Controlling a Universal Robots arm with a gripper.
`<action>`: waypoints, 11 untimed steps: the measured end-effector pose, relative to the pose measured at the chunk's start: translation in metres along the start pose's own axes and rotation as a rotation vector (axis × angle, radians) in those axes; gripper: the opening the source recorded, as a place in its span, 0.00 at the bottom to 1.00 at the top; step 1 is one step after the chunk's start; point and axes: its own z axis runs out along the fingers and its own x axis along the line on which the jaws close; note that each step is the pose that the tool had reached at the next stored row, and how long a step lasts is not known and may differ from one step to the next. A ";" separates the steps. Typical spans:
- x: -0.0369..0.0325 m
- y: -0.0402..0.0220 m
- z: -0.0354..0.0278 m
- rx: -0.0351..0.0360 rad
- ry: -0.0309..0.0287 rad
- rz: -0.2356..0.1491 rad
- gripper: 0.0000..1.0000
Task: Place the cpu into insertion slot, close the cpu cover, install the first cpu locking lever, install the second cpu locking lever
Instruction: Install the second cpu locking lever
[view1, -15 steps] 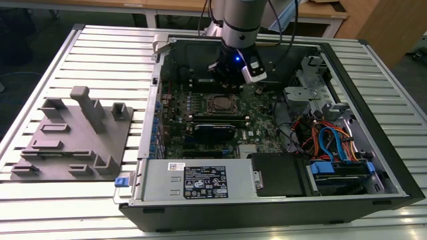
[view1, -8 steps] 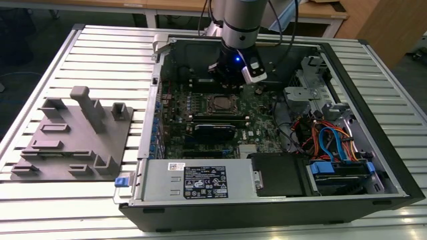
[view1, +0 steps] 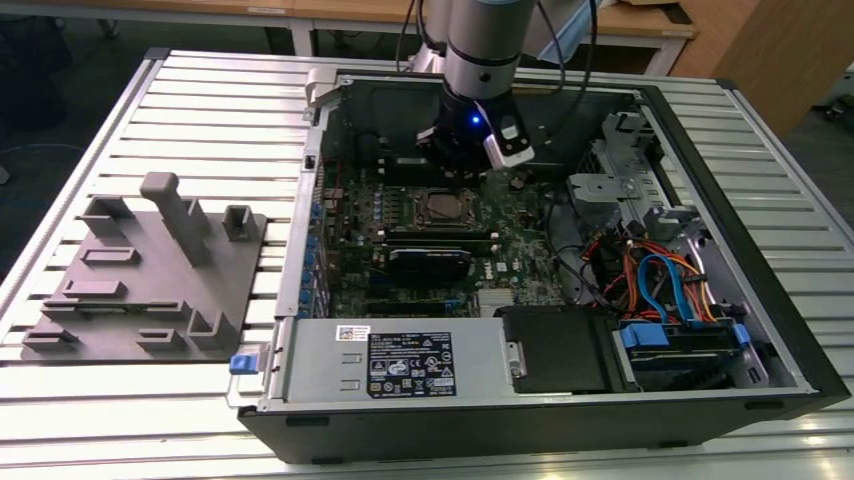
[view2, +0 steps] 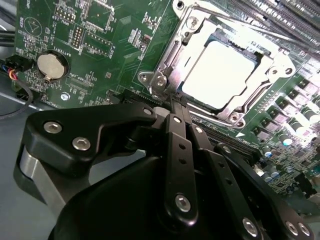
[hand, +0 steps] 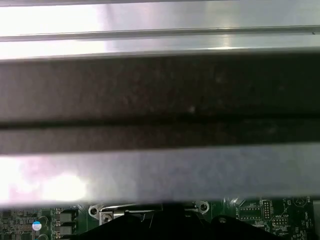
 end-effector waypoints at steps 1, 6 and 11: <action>0.0000 -0.0008 -0.0001 0.0000 0.0000 0.000 0.10; -0.0001 -0.0014 -0.0024 0.0000 0.0000 0.000 0.10; -0.0001 -0.0012 -0.0061 -0.0001 -0.0001 0.000 0.10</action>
